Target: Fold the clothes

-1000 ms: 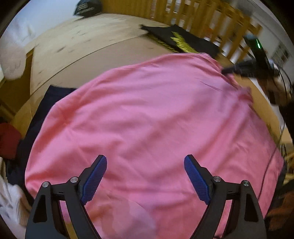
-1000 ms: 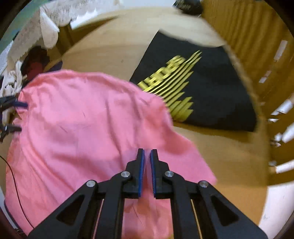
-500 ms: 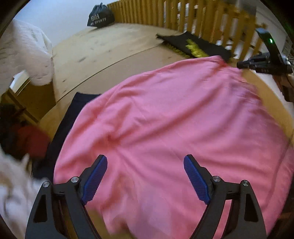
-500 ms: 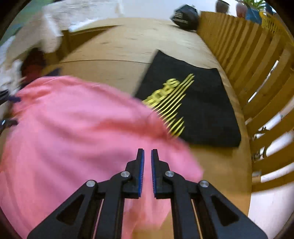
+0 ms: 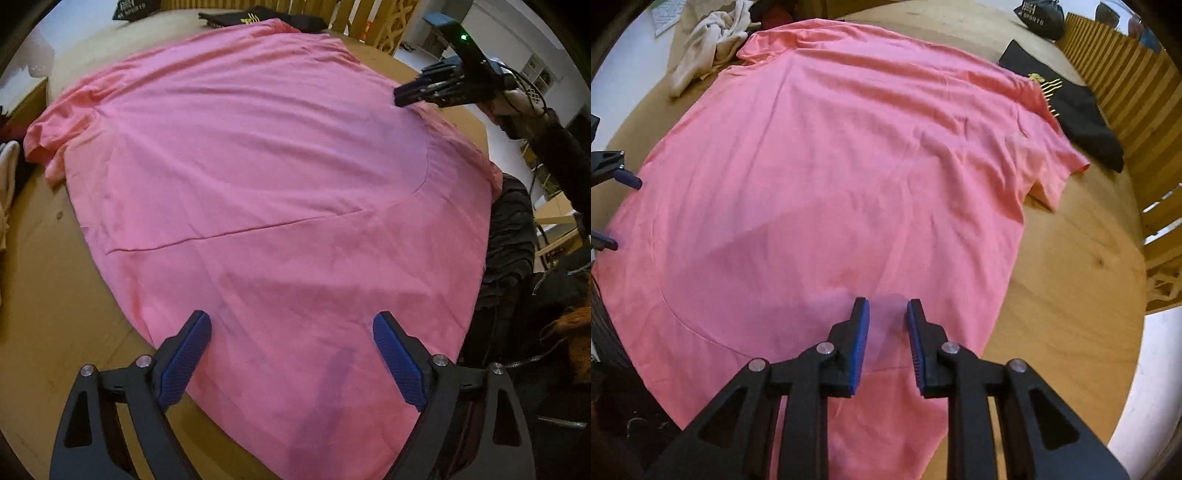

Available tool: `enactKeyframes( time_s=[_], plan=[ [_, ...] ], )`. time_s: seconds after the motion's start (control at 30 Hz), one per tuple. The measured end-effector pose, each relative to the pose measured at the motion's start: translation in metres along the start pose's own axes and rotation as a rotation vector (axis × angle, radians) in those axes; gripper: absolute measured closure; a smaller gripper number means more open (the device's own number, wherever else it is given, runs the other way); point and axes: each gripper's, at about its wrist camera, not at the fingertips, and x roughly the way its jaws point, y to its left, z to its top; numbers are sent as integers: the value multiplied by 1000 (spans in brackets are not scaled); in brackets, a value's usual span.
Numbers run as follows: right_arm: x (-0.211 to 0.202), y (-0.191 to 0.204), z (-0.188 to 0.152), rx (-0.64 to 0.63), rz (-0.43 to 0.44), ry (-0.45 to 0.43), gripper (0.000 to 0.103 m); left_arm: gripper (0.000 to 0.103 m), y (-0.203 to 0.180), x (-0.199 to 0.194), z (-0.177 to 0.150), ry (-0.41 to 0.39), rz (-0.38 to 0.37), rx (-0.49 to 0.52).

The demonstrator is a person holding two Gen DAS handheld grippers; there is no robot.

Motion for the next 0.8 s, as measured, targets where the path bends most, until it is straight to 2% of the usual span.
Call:
enactKeyframes(
  time_s=[0.2, 0.27, 0.33, 0.4, 0.47, 0.53, 0.67, 0.73, 0.8],
  plan=[
    [-9, 22, -24, -34, 13, 28, 81, 13, -8, 1, -10, 25, 63, 72],
    [-14, 22, -24, -34, 62, 39, 81, 13, -4, -1, -11, 38, 88, 52],
    [-23, 15, -20, -21, 107, 29, 81, 14, 0, -3, -6, 54, 123, -19],
    [-38, -9, -12, 2, 58, -36, 81, 15, -7, -8, 4, 37, 125, -62],
    [-51, -37, -4, 25, -13, -92, 76, 15, -38, -12, 23, -3, 103, -20],
    [-56, -63, 1, 74, -49, -103, 74, 15, -79, -13, 45, -35, 78, 51],
    [-42, -80, 7, 76, -7, -114, 74, 14, -156, 2, 90, -80, -72, 162],
    [-28, -81, 16, 63, -38, -112, 74, 14, -185, 14, 108, -77, -116, 208],
    [-21, -78, 20, 60, 7, -116, 74, 14, -209, 26, 123, -79, -139, 243]
  ],
)
